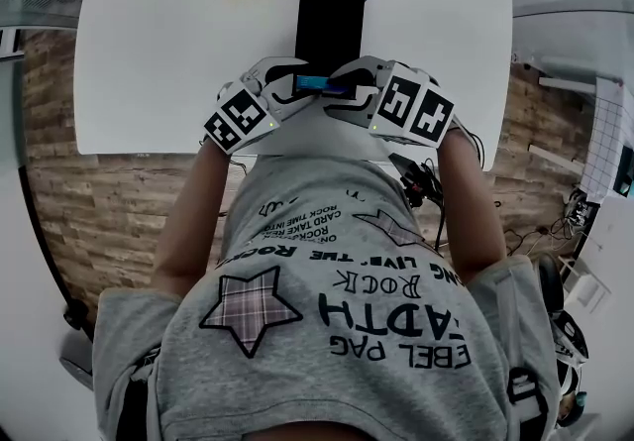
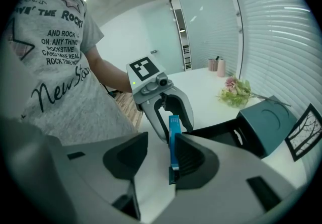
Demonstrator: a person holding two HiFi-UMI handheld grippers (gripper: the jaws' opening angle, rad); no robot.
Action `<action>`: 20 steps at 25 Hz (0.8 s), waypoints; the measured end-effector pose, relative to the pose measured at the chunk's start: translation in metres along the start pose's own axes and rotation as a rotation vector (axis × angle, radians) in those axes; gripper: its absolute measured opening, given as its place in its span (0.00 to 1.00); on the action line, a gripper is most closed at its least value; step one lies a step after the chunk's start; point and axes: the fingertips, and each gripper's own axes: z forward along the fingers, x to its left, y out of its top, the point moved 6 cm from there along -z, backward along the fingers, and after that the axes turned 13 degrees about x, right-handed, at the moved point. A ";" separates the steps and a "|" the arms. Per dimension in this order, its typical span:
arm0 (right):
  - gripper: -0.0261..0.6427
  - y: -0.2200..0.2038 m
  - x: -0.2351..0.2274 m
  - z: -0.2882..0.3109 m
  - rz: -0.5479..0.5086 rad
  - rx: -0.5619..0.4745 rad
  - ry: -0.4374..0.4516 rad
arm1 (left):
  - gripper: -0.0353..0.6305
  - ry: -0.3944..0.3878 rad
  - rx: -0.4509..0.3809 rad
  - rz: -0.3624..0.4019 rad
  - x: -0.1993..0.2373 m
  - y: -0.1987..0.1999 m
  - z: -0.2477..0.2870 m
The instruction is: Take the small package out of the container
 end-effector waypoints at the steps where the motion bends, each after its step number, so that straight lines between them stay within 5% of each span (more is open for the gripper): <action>1: 0.30 0.000 0.000 0.000 0.001 -0.001 -0.001 | 0.36 -0.003 -0.002 0.001 0.000 0.000 0.001; 15: 0.28 -0.005 -0.001 -0.005 0.006 -0.012 -0.028 | 0.25 -0.002 -0.009 0.038 -0.004 0.004 0.003; 20: 0.21 -0.005 -0.003 -0.027 0.027 -0.087 -0.075 | 0.21 0.019 -0.004 0.039 -0.005 0.005 0.000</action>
